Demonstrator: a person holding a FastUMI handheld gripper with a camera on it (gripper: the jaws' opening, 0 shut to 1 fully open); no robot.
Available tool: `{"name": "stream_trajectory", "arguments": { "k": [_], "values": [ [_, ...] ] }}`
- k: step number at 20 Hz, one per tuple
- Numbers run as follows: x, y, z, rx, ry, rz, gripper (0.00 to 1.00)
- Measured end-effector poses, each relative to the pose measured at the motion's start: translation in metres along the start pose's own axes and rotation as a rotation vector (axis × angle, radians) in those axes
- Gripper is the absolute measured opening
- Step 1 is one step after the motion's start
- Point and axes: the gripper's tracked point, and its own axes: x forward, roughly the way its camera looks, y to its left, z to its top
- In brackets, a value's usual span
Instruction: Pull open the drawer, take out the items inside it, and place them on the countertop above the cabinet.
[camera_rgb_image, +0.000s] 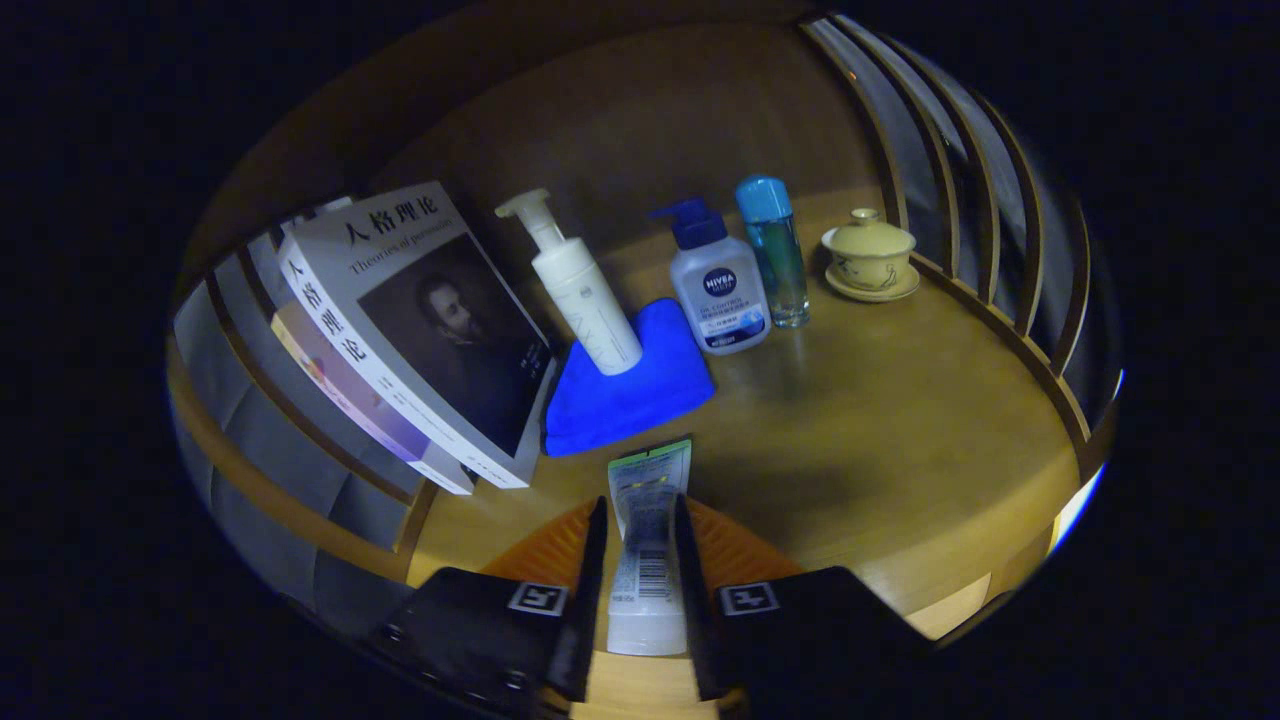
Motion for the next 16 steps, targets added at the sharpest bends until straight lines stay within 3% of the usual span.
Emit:
{"name": "stream_trajectory", "arguments": {
  "k": [4,11,16],
  "values": [
    [-0.034,0.006,0.001,-0.088,-0.097,0.008,0.98],
    [-0.107,0.022,-0.031,-0.155,-0.258,0.085,0.98],
    [-0.153,0.014,-0.065,-0.217,-0.364,0.052,0.98]
  ]
}}
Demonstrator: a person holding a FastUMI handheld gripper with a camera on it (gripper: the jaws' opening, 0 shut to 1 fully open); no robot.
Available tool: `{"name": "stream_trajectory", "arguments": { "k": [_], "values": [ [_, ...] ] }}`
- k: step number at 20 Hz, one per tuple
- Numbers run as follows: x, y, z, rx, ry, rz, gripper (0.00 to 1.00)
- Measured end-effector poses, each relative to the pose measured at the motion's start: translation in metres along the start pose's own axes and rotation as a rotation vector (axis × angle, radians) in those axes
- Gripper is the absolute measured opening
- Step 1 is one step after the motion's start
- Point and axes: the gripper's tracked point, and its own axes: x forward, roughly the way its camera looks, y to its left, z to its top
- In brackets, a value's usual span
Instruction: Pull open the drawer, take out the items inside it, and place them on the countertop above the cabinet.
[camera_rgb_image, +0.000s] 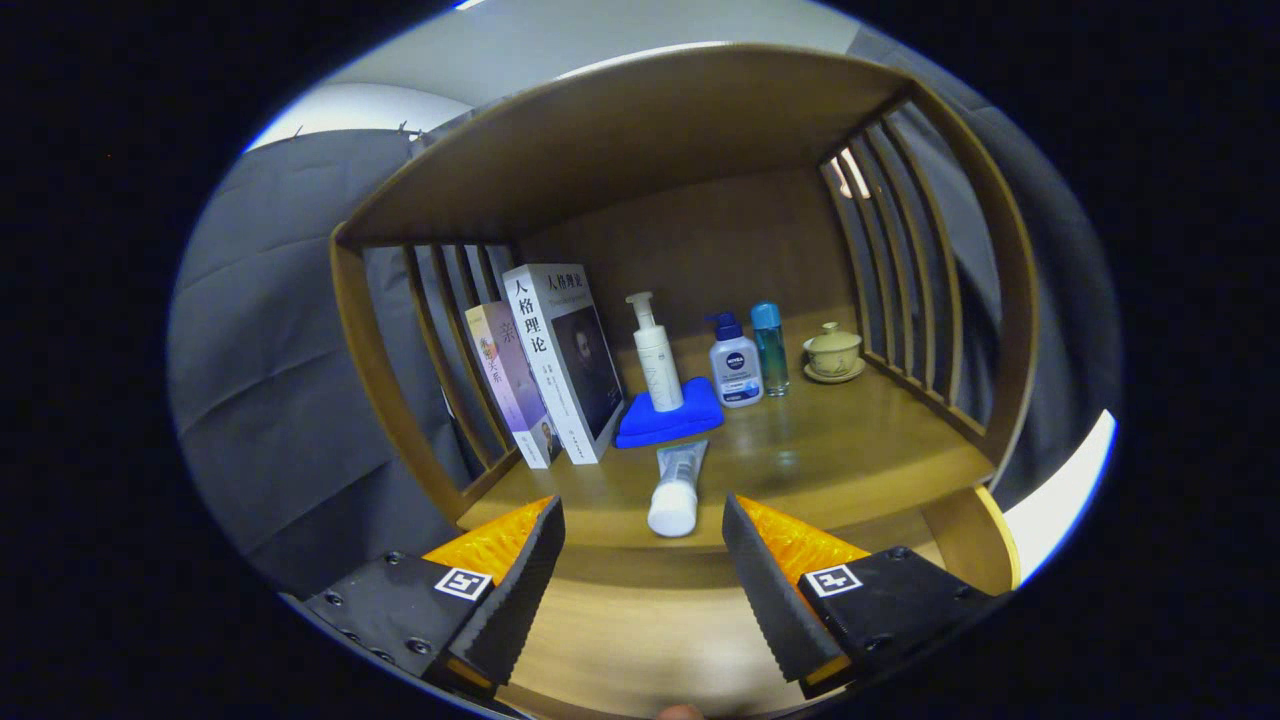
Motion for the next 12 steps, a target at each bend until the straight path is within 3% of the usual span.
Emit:
{"name": "stream_trajectory", "arguments": {
  "k": [12],
  "values": [
    [-0.101,0.031,-0.067,-0.145,-0.166,-0.019,0.98]
  ]
}}
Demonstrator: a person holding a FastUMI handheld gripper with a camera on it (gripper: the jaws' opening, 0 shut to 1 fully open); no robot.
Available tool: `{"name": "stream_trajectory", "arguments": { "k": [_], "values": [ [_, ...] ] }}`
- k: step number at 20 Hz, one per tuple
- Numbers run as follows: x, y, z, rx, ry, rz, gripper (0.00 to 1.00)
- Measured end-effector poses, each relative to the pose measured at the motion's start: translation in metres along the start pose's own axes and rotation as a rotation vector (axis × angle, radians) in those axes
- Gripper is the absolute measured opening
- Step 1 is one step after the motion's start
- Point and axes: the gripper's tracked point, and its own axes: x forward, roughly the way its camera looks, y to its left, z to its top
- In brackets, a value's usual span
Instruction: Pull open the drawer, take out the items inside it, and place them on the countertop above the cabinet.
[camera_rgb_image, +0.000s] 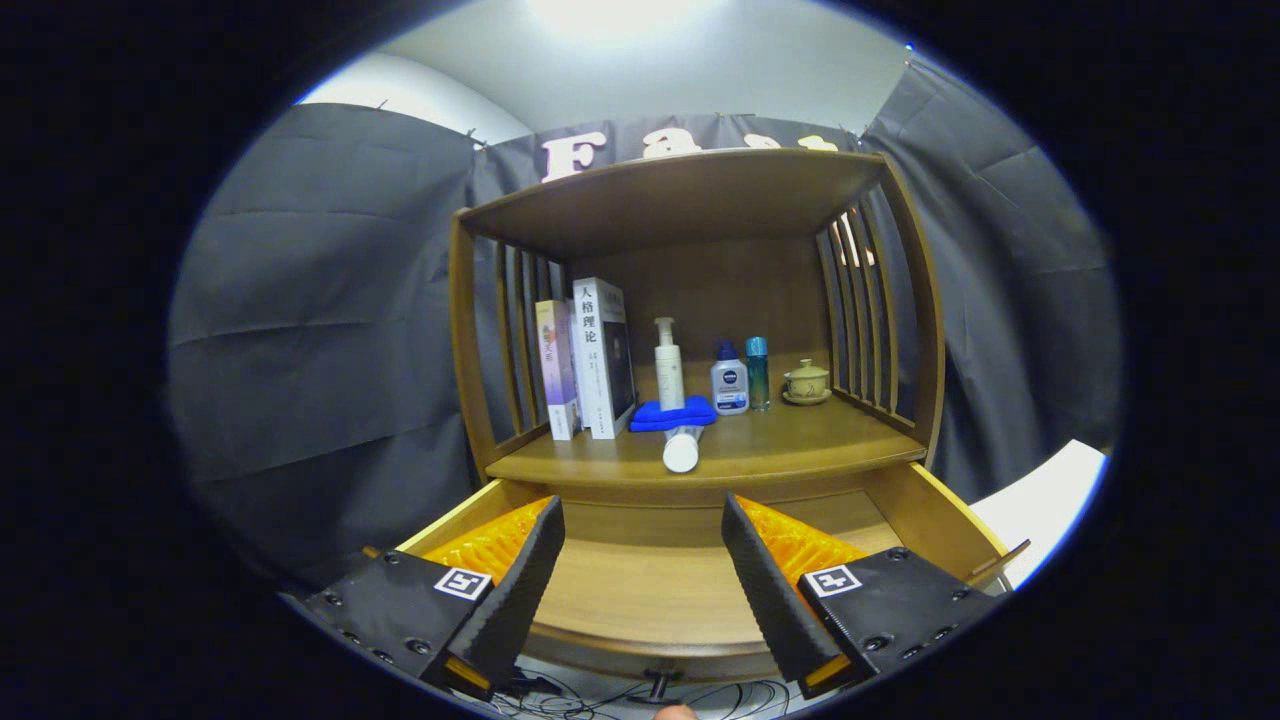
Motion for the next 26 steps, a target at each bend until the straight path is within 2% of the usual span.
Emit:
{"name": "stream_trajectory", "arguments": {
  "k": [8,16,19,26],
  "values": [
    [-0.036,0.011,-0.052,-0.027,-0.017,-0.018,0.98],
    [-0.041,0.005,-0.127,-0.048,0.116,-0.045,0.98],
    [-0.036,-0.005,-0.145,-0.041,0.163,-0.081,0.98],
    [-0.032,-0.004,-0.150,0.001,0.169,-0.113,0.95]
  ]
}}
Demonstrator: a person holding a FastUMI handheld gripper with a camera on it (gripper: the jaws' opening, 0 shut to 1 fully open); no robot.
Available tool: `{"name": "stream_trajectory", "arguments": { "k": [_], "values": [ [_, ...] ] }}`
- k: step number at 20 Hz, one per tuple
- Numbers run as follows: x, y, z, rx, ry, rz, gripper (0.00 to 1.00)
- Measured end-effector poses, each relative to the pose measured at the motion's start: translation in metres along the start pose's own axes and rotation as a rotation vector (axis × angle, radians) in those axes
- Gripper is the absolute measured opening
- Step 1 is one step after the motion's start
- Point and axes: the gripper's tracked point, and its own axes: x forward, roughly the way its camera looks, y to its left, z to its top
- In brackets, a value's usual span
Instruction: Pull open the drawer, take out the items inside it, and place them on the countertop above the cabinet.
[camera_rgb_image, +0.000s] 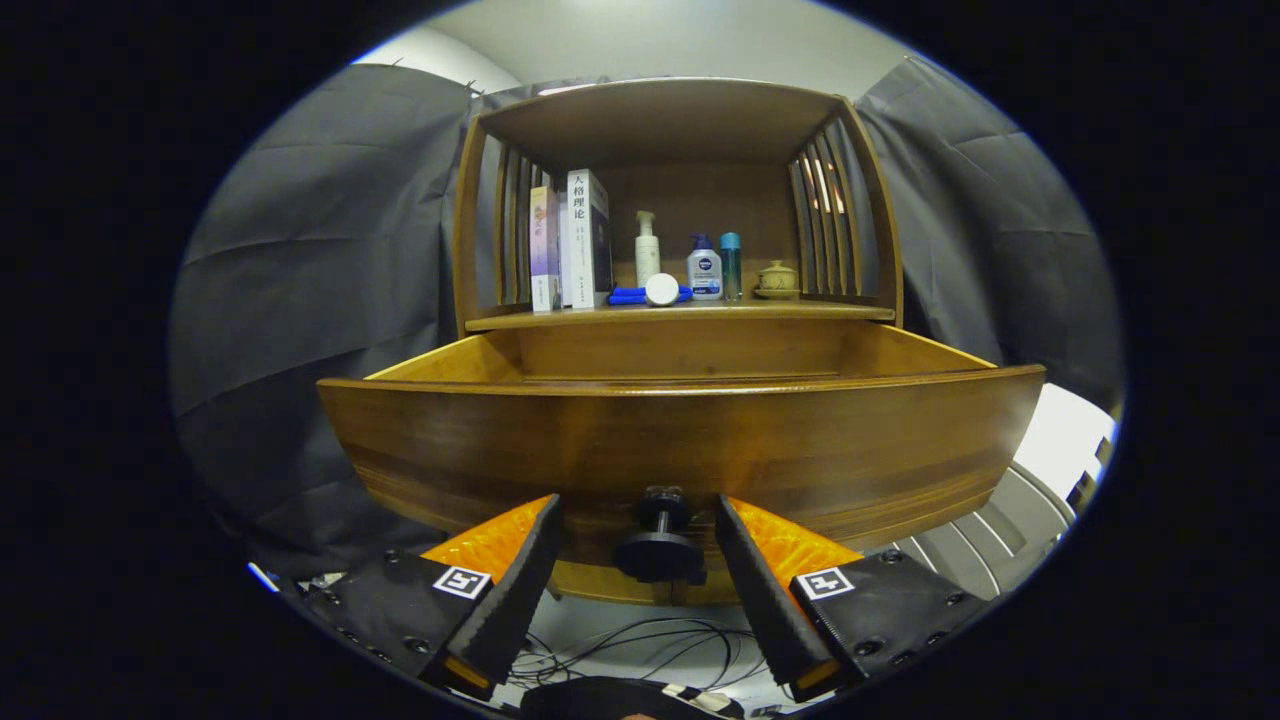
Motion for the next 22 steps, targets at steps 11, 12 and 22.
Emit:
{"name": "stream_trajectory", "arguments": {
  "k": [11,12,22],
  "values": [
    [0.014,-0.006,0.005,0.026,-0.006,-0.053,0.96],
    [0.014,-0.006,0.005,0.018,-0.007,-0.055,0.97],
    [0.032,-0.006,0.013,0.027,-0.018,-0.061,0.98]
  ]
}}
